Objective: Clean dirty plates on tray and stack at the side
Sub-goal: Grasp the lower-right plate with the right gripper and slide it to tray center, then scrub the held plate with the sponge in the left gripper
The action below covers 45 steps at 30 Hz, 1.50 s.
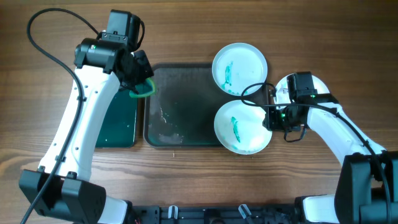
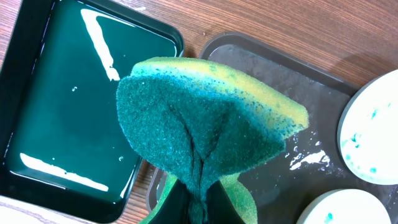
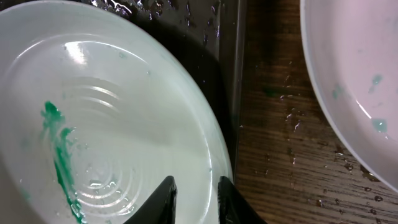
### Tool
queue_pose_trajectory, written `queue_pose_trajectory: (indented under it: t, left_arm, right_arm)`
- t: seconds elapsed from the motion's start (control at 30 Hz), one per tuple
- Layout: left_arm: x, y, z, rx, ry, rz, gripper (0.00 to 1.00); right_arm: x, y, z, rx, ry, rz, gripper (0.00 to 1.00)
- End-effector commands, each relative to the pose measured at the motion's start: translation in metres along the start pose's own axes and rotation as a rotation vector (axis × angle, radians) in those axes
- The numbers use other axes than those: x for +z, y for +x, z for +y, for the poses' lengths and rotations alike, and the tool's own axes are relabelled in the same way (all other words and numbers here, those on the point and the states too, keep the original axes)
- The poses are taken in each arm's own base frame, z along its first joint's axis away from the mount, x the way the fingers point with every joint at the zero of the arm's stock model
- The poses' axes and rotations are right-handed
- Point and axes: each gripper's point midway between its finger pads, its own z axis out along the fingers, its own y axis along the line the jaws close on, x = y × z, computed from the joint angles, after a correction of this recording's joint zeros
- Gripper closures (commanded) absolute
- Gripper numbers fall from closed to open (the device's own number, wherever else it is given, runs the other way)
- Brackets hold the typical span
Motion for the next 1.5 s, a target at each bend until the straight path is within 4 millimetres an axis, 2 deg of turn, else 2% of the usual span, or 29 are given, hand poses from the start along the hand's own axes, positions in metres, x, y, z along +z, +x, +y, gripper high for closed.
queue_pose_trajectory:
  t: [0.0, 0.07, 0.1, 0.2, 0.3, 0.4, 0.43, 0.5, 0.57, 0.63, 0.73, 0.77, 0.8, 0.9, 1.03, 1.1, 1.2, 1.23, 1.33, 1.37, 1.47]
  left_arm:
    - [-0.001, 0.0, -0.003, -0.01, 0.008, -0.005, 0.96]
    - [-0.001, 0.0, -0.003, -0.009, 0.008, -0.005, 0.96]
    - [-0.001, 0.0, -0.003, -0.009, 0.008, -0.005, 0.96]
    - [-0.001, 0.0, -0.003, -0.009, 0.007, -0.005, 0.96]
    - [-0.001, 0.0, -0.003, -0.009, 0.007, -0.005, 0.96]
    - [-0.001, -0.001, -0.003, -0.01, 0.007, -0.005, 0.96]
    - [-0.001, 0.0, -0.003, -0.009, 0.007, -0.005, 0.96]
    - [-0.001, 0.0, -0.003, -0.009, 0.007, -0.005, 0.96]
    - [-0.001, 0.0, -0.003, -0.009, 0.007, -0.005, 0.96]
    - [-0.001, 0.0, -0.003, -0.009, 0.007, -0.005, 0.96]
    - [-0.001, 0.0, -0.003, -0.009, 0.007, -0.005, 0.96]
    - [-0.001, 0.0, -0.003, -0.009, 0.007, -0.005, 0.96]
    - [-0.001, 0.0, -0.002, -0.009, 0.007, -0.005, 0.96]
    - [-0.001, 0.0, -0.002, -0.01, 0.007, -0.005, 0.96]
    - [0.003, 0.004, 0.0, -0.009, -0.002, 0.01, 0.96]
    - [0.012, 0.012, 0.002, -0.025, -0.013, 0.039, 0.96]
    - [0.026, 0.024, -0.011, -0.025, 0.042, 0.115, 0.96]
    - [0.031, 0.027, -0.015, -0.018, 0.048, 0.131, 0.96]
    - [0.047, 0.039, -0.029, -0.009, 0.04, 0.172, 0.96]
    - [0.054, 0.044, -0.033, -0.012, 0.031, 0.189, 0.96]
    - [0.067, 0.049, -0.041, 0.011, 0.025, 0.205, 0.96]
  right_arm:
    - [-0.011, -0.013, -0.007, 0.006, 0.063, -0.021, 0.76]
    - [-0.033, -0.027, -0.009, -0.001, 0.109, -0.064, 0.76]
    - [-0.033, -0.026, -0.012, 0.008, 0.128, -0.06, 0.76]
    - [-0.024, -0.014, -0.02, 0.035, 0.157, -0.025, 0.76]
    - [-0.008, 0.009, -0.024, 0.052, 0.149, 0.027, 0.76]
    - [0.001, 0.015, -0.016, 0.049, 0.086, 0.033, 0.76]
    - [0.002, 0.015, -0.013, 0.045, 0.064, 0.031, 0.79]
    - [0.002, 0.015, -0.013, 0.045, 0.064, 0.03, 0.94]
    - [0.0, 0.012, -0.012, 0.05, 0.063, 0.023, 0.96]
    - [-0.012, 0.005, -0.004, 0.07, 0.044, 0.007, 0.96]
    - [-0.033, -0.005, 0.021, 0.098, -0.006, -0.064, 0.96]
    - [-0.034, -0.012, 0.043, 0.15, -0.035, -0.108, 0.96]
    - [-0.032, -0.015, 0.053, 0.168, -0.035, -0.125, 0.96]
    - [0.01, -0.027, 0.103, 0.256, 0.044, -0.241, 0.96]
    - [0.046, -0.03, 0.137, 0.246, -0.011, -0.253, 0.96]
    - [0.056, -0.024, 0.145, 0.196, -0.034, -0.199, 0.94]
    - [0.043, -0.036, 0.151, 0.004, -0.021, -0.184, 0.77]
    - [0.043, -0.04, 0.149, -0.026, -0.012, -0.182, 0.76]
    - [0.066, -0.038, 0.144, -0.076, -0.05, -0.109, 0.78]
    - [0.073, -0.037, 0.15, -0.091, -0.091, -0.093, 0.81]
    - [0.075, -0.041, 0.153, -0.082, -0.104, -0.103, 0.95]
